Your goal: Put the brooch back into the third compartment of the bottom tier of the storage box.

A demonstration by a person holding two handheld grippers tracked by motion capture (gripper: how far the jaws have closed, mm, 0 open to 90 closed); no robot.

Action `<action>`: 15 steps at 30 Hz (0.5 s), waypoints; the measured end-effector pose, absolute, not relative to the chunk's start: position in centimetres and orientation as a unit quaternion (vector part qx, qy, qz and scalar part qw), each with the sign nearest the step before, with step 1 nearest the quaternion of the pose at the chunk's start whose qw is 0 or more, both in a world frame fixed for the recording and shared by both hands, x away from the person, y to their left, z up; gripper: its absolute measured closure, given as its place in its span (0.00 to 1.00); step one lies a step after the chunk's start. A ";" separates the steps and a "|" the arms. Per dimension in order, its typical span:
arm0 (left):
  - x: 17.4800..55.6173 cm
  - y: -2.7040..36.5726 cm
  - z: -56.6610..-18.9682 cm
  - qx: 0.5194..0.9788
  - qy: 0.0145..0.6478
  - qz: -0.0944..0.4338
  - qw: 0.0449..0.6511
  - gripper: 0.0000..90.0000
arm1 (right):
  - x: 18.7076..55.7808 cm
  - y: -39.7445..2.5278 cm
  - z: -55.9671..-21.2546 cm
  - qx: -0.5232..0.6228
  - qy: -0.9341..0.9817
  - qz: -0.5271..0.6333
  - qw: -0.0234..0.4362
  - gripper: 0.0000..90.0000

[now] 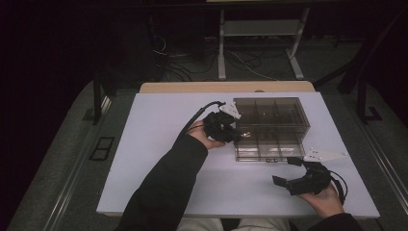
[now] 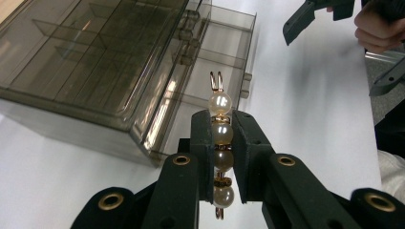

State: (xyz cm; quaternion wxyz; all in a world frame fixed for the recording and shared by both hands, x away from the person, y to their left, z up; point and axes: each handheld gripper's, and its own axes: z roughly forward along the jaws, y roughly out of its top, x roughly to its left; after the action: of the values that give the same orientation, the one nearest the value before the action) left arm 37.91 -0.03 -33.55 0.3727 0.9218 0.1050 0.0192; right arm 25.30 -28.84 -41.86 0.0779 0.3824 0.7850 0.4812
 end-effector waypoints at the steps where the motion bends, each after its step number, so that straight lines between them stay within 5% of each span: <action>1: 38.0 -0.2 -33.6 0.923 0.101 0.019 0.372 0.88 | 25.3 -28.8 -41.9 0.382 0.785 0.481 0.078 0.00; 15: 38.5 -2.5 -33.7 0.922 0.090 0.014 0.377 0.88 | 25.3 -28.8 -41.9 0.382 0.785 0.481 0.077 0.00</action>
State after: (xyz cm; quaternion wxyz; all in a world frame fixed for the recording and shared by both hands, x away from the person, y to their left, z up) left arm 38.51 -2.47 -33.69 0.3770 0.9217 0.0903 0.0140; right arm 25.31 -28.85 -41.86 0.0771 0.3818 0.7853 0.4813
